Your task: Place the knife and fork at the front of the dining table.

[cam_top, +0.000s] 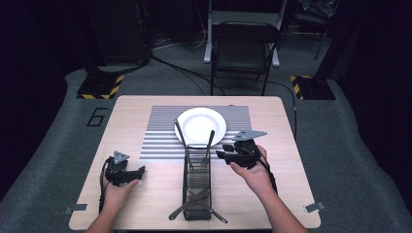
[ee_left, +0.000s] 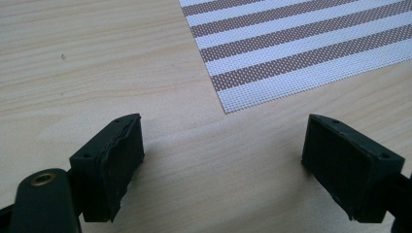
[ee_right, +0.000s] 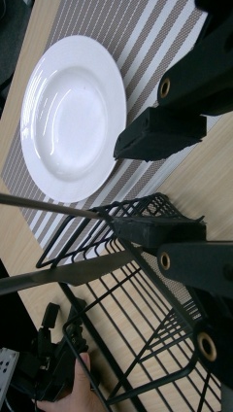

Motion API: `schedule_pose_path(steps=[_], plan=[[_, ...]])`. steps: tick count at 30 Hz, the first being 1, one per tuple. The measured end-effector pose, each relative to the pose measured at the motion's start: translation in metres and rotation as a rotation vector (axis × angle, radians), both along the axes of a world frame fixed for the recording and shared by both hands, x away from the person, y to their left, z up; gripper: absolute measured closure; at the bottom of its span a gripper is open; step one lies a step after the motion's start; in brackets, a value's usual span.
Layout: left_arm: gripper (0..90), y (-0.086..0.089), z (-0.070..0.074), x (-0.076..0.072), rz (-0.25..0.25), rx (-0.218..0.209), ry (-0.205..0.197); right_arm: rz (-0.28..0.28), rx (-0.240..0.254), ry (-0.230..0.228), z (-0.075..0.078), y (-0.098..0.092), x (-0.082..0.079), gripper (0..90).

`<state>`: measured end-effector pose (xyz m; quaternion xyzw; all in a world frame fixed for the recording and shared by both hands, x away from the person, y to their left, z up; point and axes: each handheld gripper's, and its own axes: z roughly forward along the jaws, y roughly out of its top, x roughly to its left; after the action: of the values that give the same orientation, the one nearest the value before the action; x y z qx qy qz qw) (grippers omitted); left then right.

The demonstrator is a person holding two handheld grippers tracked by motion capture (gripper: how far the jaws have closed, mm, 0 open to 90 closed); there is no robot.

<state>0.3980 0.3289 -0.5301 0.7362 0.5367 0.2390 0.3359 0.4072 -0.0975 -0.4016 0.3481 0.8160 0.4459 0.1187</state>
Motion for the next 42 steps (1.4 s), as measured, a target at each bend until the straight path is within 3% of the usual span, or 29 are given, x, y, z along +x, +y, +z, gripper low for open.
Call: schedule_pose_path(steps=[18, 23, 32, 37, 42], plan=[[14.8, 0.000, 0.000, 0.000, -0.005, 0.000, 0.001, 0.051, 0.011, -0.015, 0.006, 0.029, 0.015, 60.3], [14.8, -0.001, 0.000, 0.000, -0.007, -0.001, 0.000, 0.074, 0.026, 0.011, 0.006, 0.033, 0.020, 66.7], [14.8, -0.001, 0.000, 0.001, -0.010, -0.001, 0.001, 0.089, -0.004, -0.044, 0.010, 0.036, 0.013, 80.3], [14.8, -0.001, 0.000, 0.001, -0.011, -0.001, 0.000, 0.104, -0.004, -0.044, 0.009, 0.042, 0.009, 81.6], [14.8, -0.001, 0.000, 0.001, -0.012, -0.001, 0.000, 0.118, -0.045, -0.053, 0.003, 0.050, 0.007, 83.7]])
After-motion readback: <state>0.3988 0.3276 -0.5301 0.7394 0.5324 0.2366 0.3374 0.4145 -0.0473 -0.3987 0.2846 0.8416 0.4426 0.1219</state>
